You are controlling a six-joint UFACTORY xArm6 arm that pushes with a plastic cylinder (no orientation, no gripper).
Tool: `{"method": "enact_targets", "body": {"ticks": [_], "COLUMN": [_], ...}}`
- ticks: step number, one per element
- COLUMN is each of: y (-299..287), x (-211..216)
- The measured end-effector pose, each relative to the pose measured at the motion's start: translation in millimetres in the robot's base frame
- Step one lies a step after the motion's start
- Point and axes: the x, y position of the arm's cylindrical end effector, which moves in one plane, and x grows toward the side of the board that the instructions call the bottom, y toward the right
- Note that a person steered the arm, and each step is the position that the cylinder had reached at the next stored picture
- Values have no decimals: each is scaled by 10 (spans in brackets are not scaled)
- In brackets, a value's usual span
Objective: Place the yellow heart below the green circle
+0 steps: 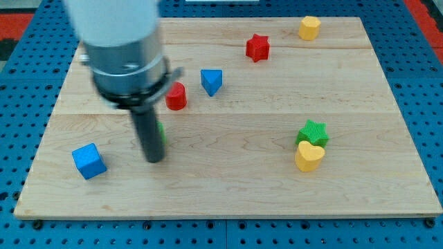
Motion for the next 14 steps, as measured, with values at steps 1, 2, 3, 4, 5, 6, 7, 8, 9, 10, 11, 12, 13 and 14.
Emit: {"method": "enact_targets", "body": {"ticks": [1, 2, 3, 4, 5, 6, 7, 8, 9, 10, 11, 12, 13, 14], "y": [197, 245, 320, 110, 337, 968, 1624, 2384, 2693, 2626, 2586, 2586, 2293, 1729], "x": [-220, -10, -284, -367, -341, -85, 357, 474, 321, 203, -112, -277, -315, -484]}}
